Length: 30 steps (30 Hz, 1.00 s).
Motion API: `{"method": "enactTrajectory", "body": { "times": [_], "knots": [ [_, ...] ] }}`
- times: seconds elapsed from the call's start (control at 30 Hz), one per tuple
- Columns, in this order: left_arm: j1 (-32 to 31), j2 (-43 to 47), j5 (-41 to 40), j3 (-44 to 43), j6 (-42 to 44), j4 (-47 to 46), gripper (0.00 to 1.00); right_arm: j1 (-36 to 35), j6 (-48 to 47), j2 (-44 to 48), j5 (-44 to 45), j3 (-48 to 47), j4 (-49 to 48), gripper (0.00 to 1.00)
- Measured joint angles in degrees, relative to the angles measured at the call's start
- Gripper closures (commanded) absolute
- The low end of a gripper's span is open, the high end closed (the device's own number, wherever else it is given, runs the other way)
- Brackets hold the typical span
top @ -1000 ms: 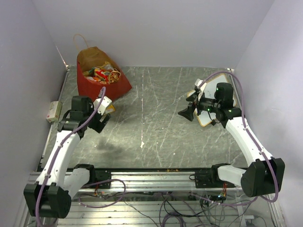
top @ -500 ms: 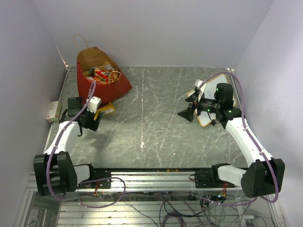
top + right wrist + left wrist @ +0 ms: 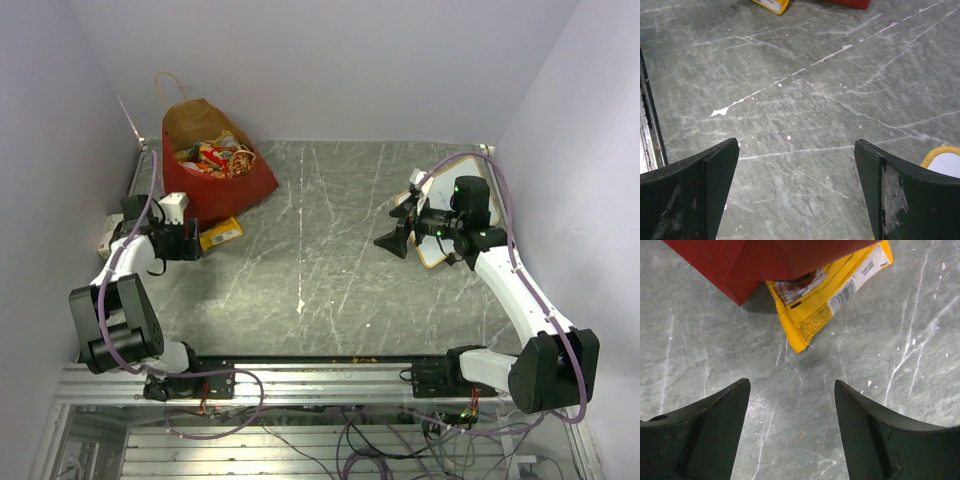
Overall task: Place the snacks into the paper bag
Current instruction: Pick up the snack from the center of the board.
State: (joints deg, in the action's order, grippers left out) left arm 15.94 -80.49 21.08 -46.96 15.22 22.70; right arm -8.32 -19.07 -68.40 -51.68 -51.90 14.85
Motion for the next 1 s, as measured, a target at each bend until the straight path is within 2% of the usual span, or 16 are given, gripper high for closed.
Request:
{"method": "enactTrajectory", "body": {
  "times": [0.27, 0.67, 1.0],
  "knots": [
    [5.75, -6.23, 7.17, -0.02, -6.19, -2.36, 0.27, 0.07, 0.00, -1.01, 0.02, 0.04, 0.00, 0.00],
    [6.43, -12.17, 11.98, -0.04, -15.21, -10.01, 0.32, 0.37, -0.04, -1.07, 0.00, 0.39, -0.20, 0.00],
    [6.49, -18.18, 16.57, -1.29, -21.09, -15.78, 0.47, 0.39, -0.02, -1.57, -0.68, 0.66, -0.35, 0.00]
  ]
}}
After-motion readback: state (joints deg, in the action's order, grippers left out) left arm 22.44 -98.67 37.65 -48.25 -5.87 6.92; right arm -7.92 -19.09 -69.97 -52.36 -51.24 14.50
